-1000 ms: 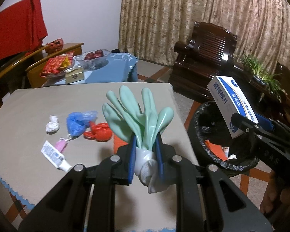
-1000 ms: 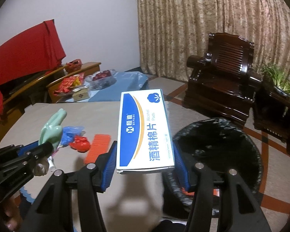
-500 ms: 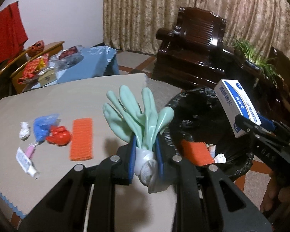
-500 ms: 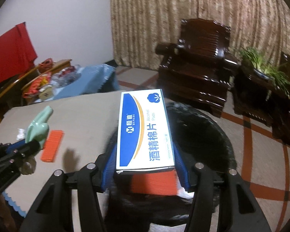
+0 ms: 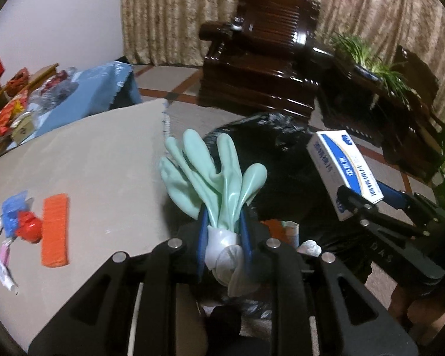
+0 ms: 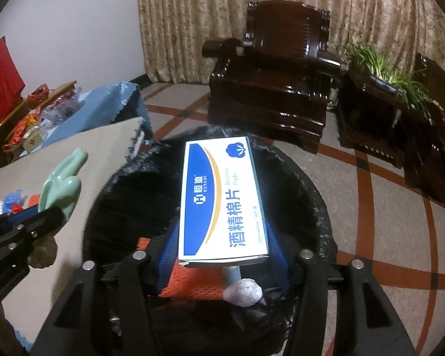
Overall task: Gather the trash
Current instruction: 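Open both tools over the bin to drop the glove and box, then move both tools back over the table toward the white tube, then grasp the white tube by its cap end with the left tool, then grasp the orange foam net with the right tool while the left tool holds the tube, then carry the tube and orange net over the black bin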
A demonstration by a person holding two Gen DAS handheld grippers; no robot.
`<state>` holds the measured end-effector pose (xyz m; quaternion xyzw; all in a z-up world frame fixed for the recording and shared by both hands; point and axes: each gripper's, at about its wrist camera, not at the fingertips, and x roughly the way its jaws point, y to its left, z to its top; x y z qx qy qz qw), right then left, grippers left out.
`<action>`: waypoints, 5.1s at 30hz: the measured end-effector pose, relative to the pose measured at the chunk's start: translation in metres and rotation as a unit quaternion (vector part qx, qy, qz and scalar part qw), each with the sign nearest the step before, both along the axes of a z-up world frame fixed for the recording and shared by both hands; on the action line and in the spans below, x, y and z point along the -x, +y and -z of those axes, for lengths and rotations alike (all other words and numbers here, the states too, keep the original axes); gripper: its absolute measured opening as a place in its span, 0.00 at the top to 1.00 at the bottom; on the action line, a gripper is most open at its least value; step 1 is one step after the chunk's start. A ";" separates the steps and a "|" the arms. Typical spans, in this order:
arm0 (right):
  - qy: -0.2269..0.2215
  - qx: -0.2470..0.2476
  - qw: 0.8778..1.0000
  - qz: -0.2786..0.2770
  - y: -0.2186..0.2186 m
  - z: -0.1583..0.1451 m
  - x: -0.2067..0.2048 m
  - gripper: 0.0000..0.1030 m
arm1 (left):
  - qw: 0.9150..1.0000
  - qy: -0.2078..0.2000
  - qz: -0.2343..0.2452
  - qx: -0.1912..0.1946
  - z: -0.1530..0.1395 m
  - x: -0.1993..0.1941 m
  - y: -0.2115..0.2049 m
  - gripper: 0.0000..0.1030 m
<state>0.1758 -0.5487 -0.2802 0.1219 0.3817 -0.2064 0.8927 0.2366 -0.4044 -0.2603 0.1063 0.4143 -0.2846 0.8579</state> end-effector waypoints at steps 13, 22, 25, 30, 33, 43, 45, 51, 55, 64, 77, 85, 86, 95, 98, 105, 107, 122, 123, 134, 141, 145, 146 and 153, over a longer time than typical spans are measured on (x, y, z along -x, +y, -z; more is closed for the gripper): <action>0.016 -0.033 0.999 0.030 -0.003 0.017 0.026 0.35 | 1.000 0.006 -0.010 -0.023 0.019 -0.007 0.027 0.43; -0.003 -0.033 0.999 -0.023 0.082 -0.012 0.020 0.35 | 0.996 -0.024 -0.080 -0.030 -0.006 -0.005 0.131 0.25; -0.007 -0.038 0.997 -0.060 0.127 -0.015 0.008 0.35 | 0.993 -0.032 -0.112 -0.035 -0.013 -0.010 0.178 0.25; -0.012 -0.039 0.993 -0.109 0.187 -0.017 -0.011 0.35 | 0.982 -0.043 -0.176 -0.048 -0.019 -0.022 0.261 0.24; -0.016 -0.038 0.990 -0.135 0.222 -0.019 -0.021 0.35 | 0.975 -0.044 -0.214 -0.050 -0.019 -0.028 0.308 0.24; -0.014 -0.036 0.981 -0.192 0.310 -0.011 -0.061 0.35 | 0.959 -0.045 -0.277 -0.047 -0.013 -0.033 0.402 0.24; -0.013 -0.034 0.979 -0.199 0.321 -0.008 -0.067 0.35 | 0.956 -0.039 -0.287 -0.045 -0.007 -0.036 0.415 0.24; -0.004 -0.032 0.975 -0.219 0.349 0.007 -0.087 0.35 | 0.952 -0.012 -0.304 -0.034 0.019 -0.048 0.437 0.24; -0.001 -0.030 0.974 -0.224 0.359 0.017 -0.101 0.35 | 0.952 0.002 -0.305 -0.032 0.035 -0.060 0.440 0.24; 0.011 -0.031 0.972 -0.232 0.372 0.038 -0.129 0.35 | 0.947 0.046 -0.315 -0.035 0.075 -0.097 0.444 0.24; 0.018 -0.038 0.972 -0.232 0.371 0.048 -0.141 0.35 | 0.955 0.067 -0.287 -0.033 0.092 -0.111 0.435 0.69; 0.017 -0.038 0.972 -0.230 0.369 0.046 -0.140 0.35 | 0.963 0.041 -0.264 -0.028 0.079 -0.102 0.421 0.72; 0.017 -0.038 0.972 -0.230 0.369 0.046 -0.141 0.35 | 0.965 0.032 -0.260 -0.027 0.074 -0.100 0.418 0.72; 0.027 -0.037 0.974 -0.220 0.368 0.059 -0.158 0.36 | 0.973 0.016 -0.229 -0.019 0.064 -0.101 0.393 0.76; 0.033 -0.037 0.975 -0.215 0.368 0.066 -0.165 0.36 | 0.976 0.039 -0.210 -0.027 0.081 -0.107 0.385 0.76; 0.040 -0.032 0.977 -0.205 0.364 0.079 -0.177 0.34 | 0.973 0.050 -0.225 -0.034 0.095 -0.115 0.392 0.57; 0.042 -0.029 0.978 -0.203 0.363 0.081 -0.180 0.34 | 0.972 0.053 -0.227 -0.035 0.097 -0.116 0.393 0.57; 0.049 -0.025 0.975 -0.215 0.354 0.076 -0.179 0.90 | 0.977 0.017 -0.211 -0.029 0.074 -0.104 0.381 0.71; 0.047 -0.024 0.975 -0.216 0.355 0.073 -0.177 0.90 | 0.977 0.014 -0.210 -0.029 0.071 -0.102 0.380 0.71; 0.016 -0.015 0.976 -0.215 0.342 0.029 -0.146 0.90 | 0.978 -0.002 -0.210 -0.016 0.040 -0.082 0.374 0.71; -0.001 -0.010 0.978 -0.209 0.328 0.003 -0.120 0.90 | 0.979 -0.012 -0.204 -0.021 0.020 -0.056 0.359 0.71; -0.005 -0.009 0.979 -0.203 0.316 -0.007 -0.104 0.90 | 0.980 -0.014 -0.197 -0.021 0.011 -0.042 0.346 0.71; -0.005 -0.008 0.980 -0.200 0.311 -0.010 -0.098 0.90 | 0.981 -0.015 -0.193 -0.020 0.009 -0.038 0.341 0.71; -0.006 -0.003 0.983 -0.181 0.281 -0.021 -0.070 0.90 | 0.985 -0.022 -0.173 -0.014 -0.007 -0.019 0.308 0.71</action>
